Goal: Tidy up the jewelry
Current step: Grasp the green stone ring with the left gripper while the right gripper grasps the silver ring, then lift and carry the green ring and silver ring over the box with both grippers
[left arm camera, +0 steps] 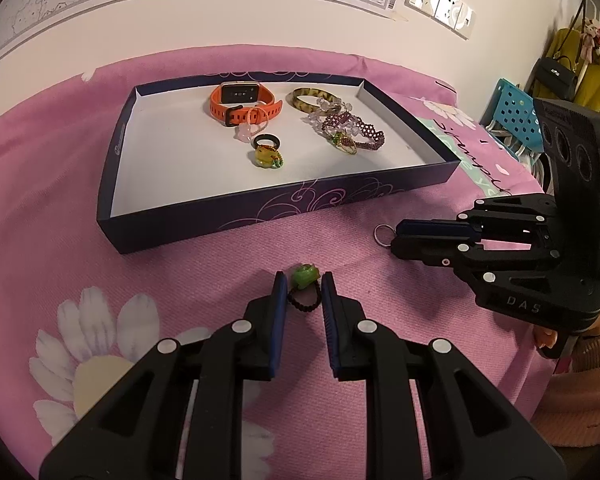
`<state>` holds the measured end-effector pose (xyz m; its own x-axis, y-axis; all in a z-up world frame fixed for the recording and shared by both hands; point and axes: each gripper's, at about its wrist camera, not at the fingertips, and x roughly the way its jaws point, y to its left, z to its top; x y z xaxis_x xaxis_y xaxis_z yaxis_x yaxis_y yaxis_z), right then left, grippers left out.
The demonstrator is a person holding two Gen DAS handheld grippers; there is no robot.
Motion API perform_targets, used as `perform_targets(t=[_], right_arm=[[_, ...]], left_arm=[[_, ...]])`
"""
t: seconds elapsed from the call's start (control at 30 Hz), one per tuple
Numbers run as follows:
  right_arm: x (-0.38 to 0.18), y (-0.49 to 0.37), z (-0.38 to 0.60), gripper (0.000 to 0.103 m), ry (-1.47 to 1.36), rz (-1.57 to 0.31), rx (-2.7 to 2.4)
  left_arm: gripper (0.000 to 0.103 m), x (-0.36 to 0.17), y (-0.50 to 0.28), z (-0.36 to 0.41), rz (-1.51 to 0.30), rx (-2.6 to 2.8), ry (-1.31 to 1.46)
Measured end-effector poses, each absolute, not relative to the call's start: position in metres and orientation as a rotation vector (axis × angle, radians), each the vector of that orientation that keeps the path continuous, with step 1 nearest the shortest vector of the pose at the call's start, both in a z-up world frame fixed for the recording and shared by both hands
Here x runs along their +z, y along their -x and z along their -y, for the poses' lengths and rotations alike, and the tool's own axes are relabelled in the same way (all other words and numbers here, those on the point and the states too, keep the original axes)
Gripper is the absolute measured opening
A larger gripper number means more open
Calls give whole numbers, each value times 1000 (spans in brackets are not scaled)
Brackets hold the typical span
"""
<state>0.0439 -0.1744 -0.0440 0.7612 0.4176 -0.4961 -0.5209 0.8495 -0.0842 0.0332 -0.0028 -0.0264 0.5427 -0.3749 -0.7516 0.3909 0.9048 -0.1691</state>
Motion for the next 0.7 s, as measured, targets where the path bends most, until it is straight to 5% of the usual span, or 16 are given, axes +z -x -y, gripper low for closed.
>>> perform_targets(t=[0.7], right_arm=[[-29,-36,195,8,118,-426,562]], left_arm=[[18,-15,-29,6,-852,-451,-8]])
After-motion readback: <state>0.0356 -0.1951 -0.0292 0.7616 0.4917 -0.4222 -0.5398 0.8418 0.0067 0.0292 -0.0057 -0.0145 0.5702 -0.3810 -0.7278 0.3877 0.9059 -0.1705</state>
